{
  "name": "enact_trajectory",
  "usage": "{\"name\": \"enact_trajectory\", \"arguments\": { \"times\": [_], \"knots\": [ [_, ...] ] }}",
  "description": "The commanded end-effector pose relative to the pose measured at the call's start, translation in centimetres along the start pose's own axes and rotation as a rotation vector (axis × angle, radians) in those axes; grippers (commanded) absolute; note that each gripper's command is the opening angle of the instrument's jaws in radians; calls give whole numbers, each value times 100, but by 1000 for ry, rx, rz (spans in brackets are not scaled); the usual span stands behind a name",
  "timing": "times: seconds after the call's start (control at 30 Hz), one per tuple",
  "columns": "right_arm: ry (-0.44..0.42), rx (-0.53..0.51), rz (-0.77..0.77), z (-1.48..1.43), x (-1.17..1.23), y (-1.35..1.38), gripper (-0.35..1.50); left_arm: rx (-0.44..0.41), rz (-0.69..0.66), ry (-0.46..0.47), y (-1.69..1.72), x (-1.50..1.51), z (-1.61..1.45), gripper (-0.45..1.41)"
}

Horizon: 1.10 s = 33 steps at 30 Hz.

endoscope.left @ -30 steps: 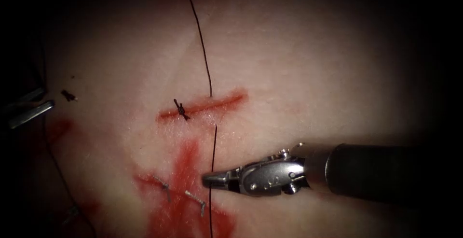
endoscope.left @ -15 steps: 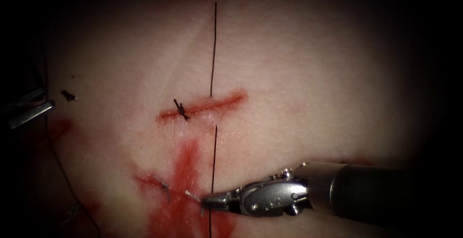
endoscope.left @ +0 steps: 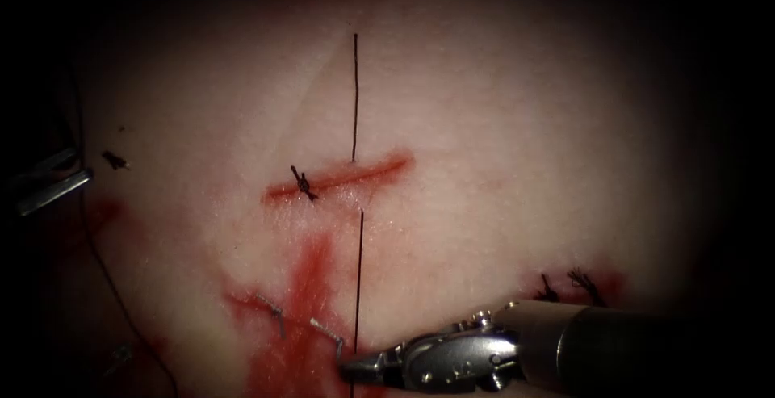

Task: Wound Closure

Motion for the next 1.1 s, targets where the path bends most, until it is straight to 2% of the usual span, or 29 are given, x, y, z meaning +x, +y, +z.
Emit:
{"name": "enact_trajectory", "arguments": {
  "times": [0.03, 0.57, 0.73, 0.77, 0.8, 0.83, 0.87, 0.9, 1.1],
  "knots": [
    [-1, 11, 0, 9, -1, -9, -35, -2, 1, 2, 0, -4, 7, -45],
    [-10, 95, 23, 13, 16, -33, -35, -1, 1, 1, 1, -3, 7, -45],
    [-13, 96, 36, 12, 18, -32, -35, -1, 1, 1, 1, -3, 7, -45],
    [-8, 94, 45, 13, 18, -30, -23, -1, 1, 1, 1, -3, 7, -45],
    [-4, 79, 53, 12, 18, -27, 26, -1, 1, 1, 1, -3, 7, -45],
    [-11, 3, 146, 6, 18, -19, 93, -1, 1, 1, 1, -3, 7, -45],
    [-11, 3, 146, 6, 18, -19, 93, -1, 1, 1, 1, -3, 7, -45],
    [-26, -30, 160, -2, 18, -9, 118, -1, 1, 1, 1, -3, 7, -45],
    [-135, -168, 85, -63, 11, 46, 131, -3, 1, 3, 1, -3, 6, -45]
  ]
}}
